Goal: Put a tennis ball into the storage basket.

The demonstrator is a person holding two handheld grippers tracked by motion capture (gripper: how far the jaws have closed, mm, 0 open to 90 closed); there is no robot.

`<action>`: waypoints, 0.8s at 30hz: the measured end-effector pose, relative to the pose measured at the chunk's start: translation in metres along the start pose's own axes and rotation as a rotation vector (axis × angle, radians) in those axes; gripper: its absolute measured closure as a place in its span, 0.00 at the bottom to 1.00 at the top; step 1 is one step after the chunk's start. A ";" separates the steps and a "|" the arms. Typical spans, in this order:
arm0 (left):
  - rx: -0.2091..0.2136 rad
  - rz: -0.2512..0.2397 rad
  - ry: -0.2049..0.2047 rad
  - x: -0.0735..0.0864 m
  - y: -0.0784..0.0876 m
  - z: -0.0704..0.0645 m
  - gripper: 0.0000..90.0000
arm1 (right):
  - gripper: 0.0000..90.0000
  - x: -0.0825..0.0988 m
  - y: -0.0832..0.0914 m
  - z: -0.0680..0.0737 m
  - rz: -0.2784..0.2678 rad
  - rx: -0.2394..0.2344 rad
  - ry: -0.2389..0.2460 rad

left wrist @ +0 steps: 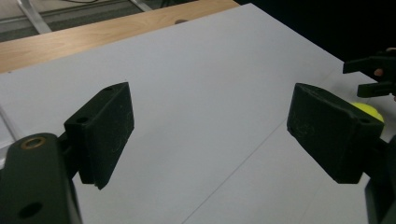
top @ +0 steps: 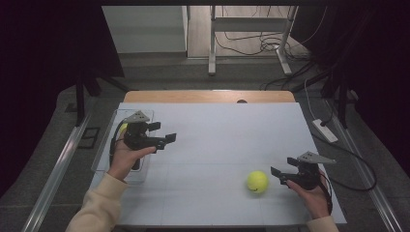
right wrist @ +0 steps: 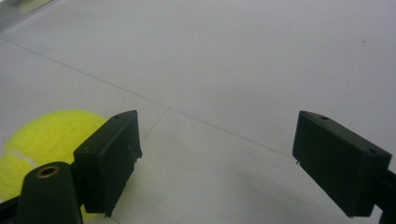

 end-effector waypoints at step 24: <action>0.053 0.012 -0.045 -0.003 -0.013 -0.024 0.17 | 0.17 -0.003 -0.004 -0.001 -0.004 0.003 0.004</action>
Point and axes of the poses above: each handheld gripper's, and its own axes: y roughly backward along the jaws, x roughly out of its underside, z roughly to its left, the point moved 7 cm from there along -y, roughly forward along the jaws, and after that the axes turned 12 degrees about -y, right-handed, at the moved point
